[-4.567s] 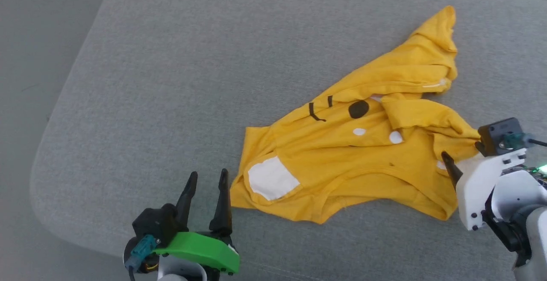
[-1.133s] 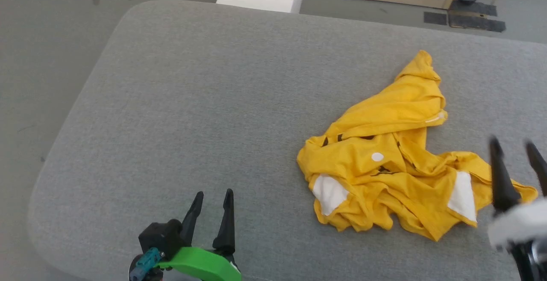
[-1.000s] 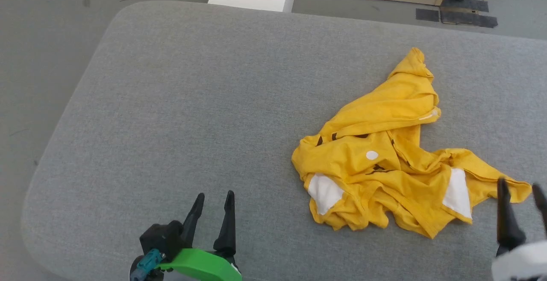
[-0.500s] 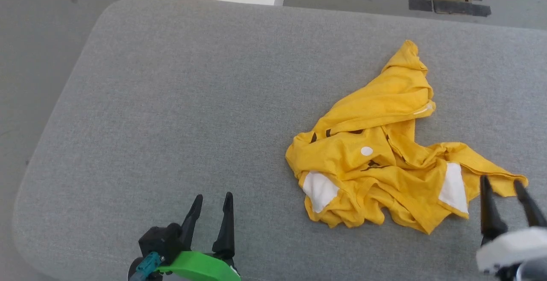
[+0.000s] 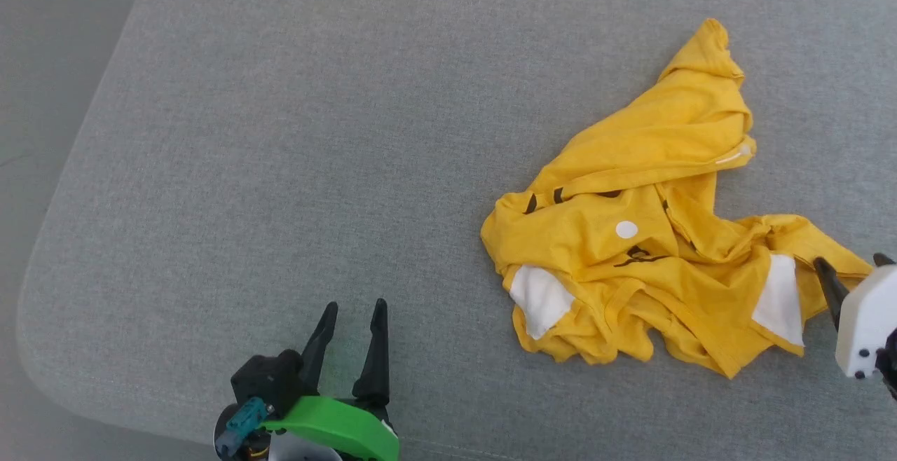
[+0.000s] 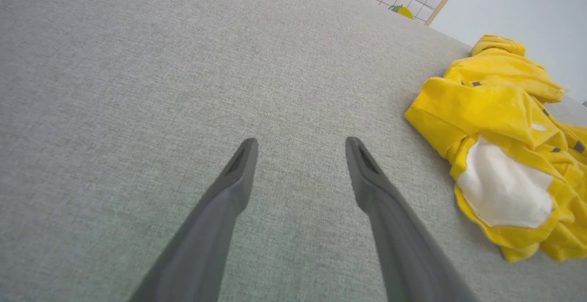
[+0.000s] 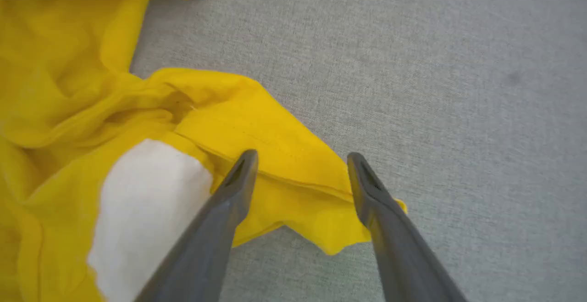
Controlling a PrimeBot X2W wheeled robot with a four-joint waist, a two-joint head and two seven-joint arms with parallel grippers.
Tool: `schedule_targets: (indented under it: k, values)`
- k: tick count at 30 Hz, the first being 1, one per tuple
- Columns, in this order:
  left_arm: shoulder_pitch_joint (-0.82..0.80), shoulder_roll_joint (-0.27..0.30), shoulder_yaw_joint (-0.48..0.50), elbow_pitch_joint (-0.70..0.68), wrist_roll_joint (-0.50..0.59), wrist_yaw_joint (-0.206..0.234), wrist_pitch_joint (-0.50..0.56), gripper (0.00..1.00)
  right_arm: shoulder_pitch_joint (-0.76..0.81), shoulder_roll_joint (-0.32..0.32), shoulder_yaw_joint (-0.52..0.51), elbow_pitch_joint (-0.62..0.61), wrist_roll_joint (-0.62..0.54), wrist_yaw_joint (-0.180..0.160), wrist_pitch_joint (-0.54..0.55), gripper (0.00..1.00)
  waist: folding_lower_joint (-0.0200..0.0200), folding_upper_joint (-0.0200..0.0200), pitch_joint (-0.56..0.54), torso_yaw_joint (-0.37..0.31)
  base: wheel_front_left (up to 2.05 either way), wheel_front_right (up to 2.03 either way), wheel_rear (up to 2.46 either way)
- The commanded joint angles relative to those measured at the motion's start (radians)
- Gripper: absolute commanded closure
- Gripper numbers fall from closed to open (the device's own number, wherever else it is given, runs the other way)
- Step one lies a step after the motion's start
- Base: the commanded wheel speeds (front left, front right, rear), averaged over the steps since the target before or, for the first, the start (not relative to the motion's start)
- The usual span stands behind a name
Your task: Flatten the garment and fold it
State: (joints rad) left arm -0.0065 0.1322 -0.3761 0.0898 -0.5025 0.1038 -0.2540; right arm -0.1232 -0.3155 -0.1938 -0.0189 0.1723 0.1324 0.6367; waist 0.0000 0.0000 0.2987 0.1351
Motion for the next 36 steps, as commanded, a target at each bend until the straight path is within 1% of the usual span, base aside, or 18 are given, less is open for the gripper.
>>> schedule_targets:
  k: [1, 3, 4, 5, 6, 7, 11, 16, 19, 20, 21, 22, 26, 30, 36]
  values:
    - [-0.022, -0.001, 0.003, 0.003, 0.015, -0.008, -0.007, 0.00, -0.034, -0.007, 0.007, 0.021, 0.010, -0.002, -0.004, 0.00, 0.0000, 0.0000, 0.013, 0.007, 0.00, 0.00, 0.00]
    - [-0.027, -0.001, 0.001, 0.006, 0.017, -0.009, -0.007, 0.00, -0.057, -0.018, 0.025, 0.059, 0.014, -0.002, -0.007, 0.00, 0.0000, 0.0000, 0.020, 0.008, 0.00, 0.00, 0.00]
    - [-0.032, -0.002, 0.000, 0.007, 0.019, -0.010, -0.007, 0.00, -0.072, -0.013, 0.022, 0.082, 0.022, -0.002, -0.013, 0.27, 0.0000, 0.0000, 0.024, 0.008, 0.00, 0.00, 0.00]
    - [-0.035, -0.003, -0.001, 0.009, 0.019, -0.011, -0.007, 0.00, -0.082, -0.008, 0.017, 0.098, 0.025, -0.002, -0.020, 0.58, 0.0000, 0.0000, 0.026, 0.009, 0.00, 0.00, 0.00]
    - [-0.040, -0.004, -0.003, 0.011, 0.020, -0.012, -0.007, 0.00, -0.092, -0.005, 0.016, 0.115, 0.024, -0.002, -0.027, 0.71, 0.0000, 0.0000, 0.027, 0.010, 0.00, 0.00, 0.00]
    - [-0.042, -0.005, -0.004, 0.012, 0.020, -0.012, -0.007, 0.00, -0.099, 0.001, 0.010, 0.125, 0.027, -0.002, -0.038, 1.00, 0.0000, 0.0000, 0.028, 0.010, 0.00, 0.00, 0.00]
    - [-0.042, -0.007, 0.000, 0.019, 0.017, -0.012, -0.007, 0.00, -0.124, 0.016, -0.009, 0.148, 0.031, -0.002, -0.069, 1.00, 0.0000, 0.0000, 0.020, 0.002, 0.00, 0.00, 0.00]
    - [-0.037, -0.009, 0.003, 0.027, 0.015, -0.013, -0.007, 0.00, -0.147, 0.000, -0.025, 0.132, 0.034, -0.002, -0.088, 1.00, 0.0000, 0.0000, 0.004, -0.013, 0.00, 0.00, 0.00]
    - [-0.037, -0.010, 0.001, 0.029, 0.015, -0.015, -0.007, 0.00, -0.149, -0.009, -0.014, 0.111, 0.040, -0.002, -0.081, 1.00, 0.0000, 0.0000, -0.002, -0.017, 0.00, 0.00, 0.00]
    - [-0.036, -0.011, 0.000, 0.029, 0.015, -0.016, -0.007, 0.00, -0.145, -0.008, -0.008, 0.103, 0.048, -0.002, -0.074, 0.90, 0.0000, 0.0000, -0.004, -0.018, 0.00, 0.00, 0.00]
    - [-0.035, -0.011, 0.000, 0.030, 0.015, -0.017, -0.007, 0.00, -0.140, -0.004, -0.007, 0.099, 0.057, -0.002, -0.063, 0.67, 0.0000, 0.0000, -0.006, -0.019, 0.00, 0.00, 0.00]
    - [-0.033, -0.012, -0.002, 0.030, 0.016, -0.018, -0.007, 0.00, -0.129, -0.002, 0.000, 0.094, 0.068, -0.002, -0.039, 0.00, 0.0000, 0.0000, -0.008, -0.018, 0.00, 0.00, 0.00]
    - [-0.029, -0.012, -0.006, 0.033, 0.015, -0.022, -0.008, 0.00, -0.084, -0.025, 0.043, 0.069, 0.098, -0.002, 0.047, 0.00, 0.0000, 0.0000, -0.009, -0.013, 0.00, 0.00, 0.00]
    - [-0.030, -0.008, -0.009, 0.034, 0.015, -0.023, -0.007, 0.00, -0.060, -0.061, 0.079, 0.063, 0.105, -0.002, 0.088, 0.00, 0.0000, 0.0000, -0.002, -0.002, 0.00, 0.00, 0.00]
    - [-0.034, 0.001, -0.010, 0.029, 0.015, -0.020, -0.003, 0.00, -0.063, -0.081, 0.129, 0.093, 0.119, -0.002, 0.140, 0.00, 0.0000, 0.0000, 0.013, 0.011, 0.00, 0.00, 0.00]
